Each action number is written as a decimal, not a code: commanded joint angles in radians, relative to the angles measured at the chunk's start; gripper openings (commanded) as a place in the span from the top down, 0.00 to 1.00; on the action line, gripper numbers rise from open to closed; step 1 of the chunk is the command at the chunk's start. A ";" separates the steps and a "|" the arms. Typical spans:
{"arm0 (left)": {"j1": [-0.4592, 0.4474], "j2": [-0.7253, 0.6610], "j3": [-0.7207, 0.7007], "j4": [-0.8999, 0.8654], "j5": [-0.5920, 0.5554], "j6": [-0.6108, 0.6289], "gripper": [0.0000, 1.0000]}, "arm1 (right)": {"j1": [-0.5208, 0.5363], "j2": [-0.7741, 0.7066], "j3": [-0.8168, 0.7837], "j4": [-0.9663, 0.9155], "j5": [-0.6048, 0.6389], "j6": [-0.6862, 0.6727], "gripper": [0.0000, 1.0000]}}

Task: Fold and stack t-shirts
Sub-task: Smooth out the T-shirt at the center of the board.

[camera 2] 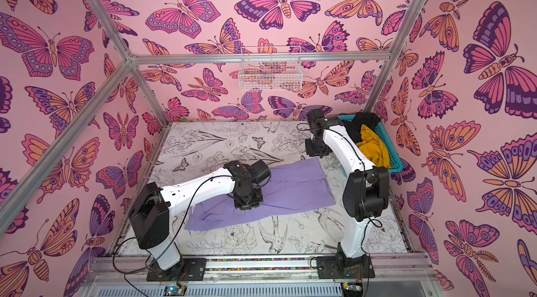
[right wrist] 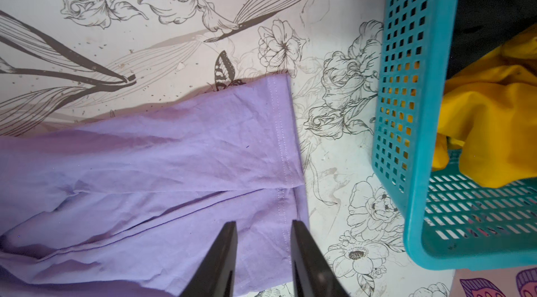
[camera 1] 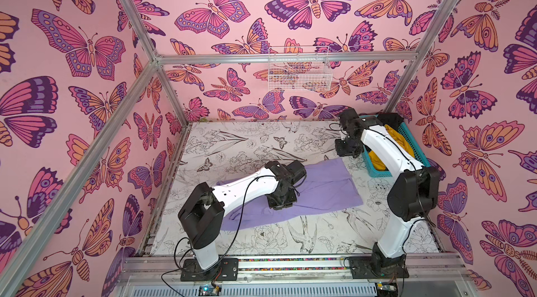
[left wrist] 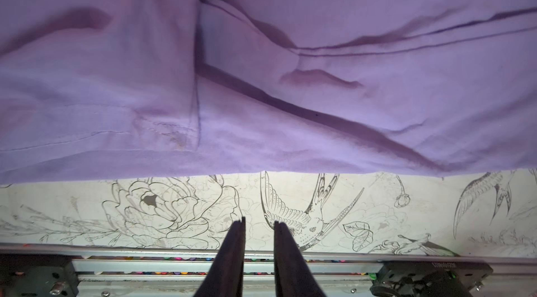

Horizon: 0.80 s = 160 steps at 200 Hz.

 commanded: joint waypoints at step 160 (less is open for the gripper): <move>0.531 -0.155 -0.292 0.075 -0.133 0.066 0.86 | 0.483 -0.213 -0.343 0.146 -0.222 0.217 0.67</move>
